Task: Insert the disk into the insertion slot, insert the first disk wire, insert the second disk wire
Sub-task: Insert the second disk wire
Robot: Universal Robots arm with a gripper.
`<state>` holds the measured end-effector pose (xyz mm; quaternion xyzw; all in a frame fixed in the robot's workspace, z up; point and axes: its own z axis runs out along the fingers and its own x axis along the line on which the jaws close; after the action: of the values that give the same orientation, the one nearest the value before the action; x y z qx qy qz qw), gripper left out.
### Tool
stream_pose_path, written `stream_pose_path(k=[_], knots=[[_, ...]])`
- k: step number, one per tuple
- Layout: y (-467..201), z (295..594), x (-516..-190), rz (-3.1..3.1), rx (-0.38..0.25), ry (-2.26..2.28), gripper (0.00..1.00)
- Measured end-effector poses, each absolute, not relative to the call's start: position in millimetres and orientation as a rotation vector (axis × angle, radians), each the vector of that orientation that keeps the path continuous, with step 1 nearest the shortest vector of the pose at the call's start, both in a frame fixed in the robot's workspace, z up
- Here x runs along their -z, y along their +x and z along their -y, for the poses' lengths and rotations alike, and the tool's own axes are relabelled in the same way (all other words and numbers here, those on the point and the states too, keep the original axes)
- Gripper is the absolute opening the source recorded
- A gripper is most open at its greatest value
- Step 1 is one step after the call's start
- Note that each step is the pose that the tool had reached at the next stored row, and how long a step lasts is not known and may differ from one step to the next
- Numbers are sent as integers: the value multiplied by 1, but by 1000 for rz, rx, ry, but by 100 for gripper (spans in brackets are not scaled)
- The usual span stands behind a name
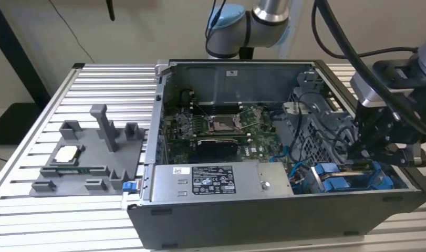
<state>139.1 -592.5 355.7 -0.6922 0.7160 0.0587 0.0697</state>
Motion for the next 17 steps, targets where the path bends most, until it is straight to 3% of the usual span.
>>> stream_pose_path(k=[17], knots=[[147,592,-344,-2166,-201,-2090,16]])
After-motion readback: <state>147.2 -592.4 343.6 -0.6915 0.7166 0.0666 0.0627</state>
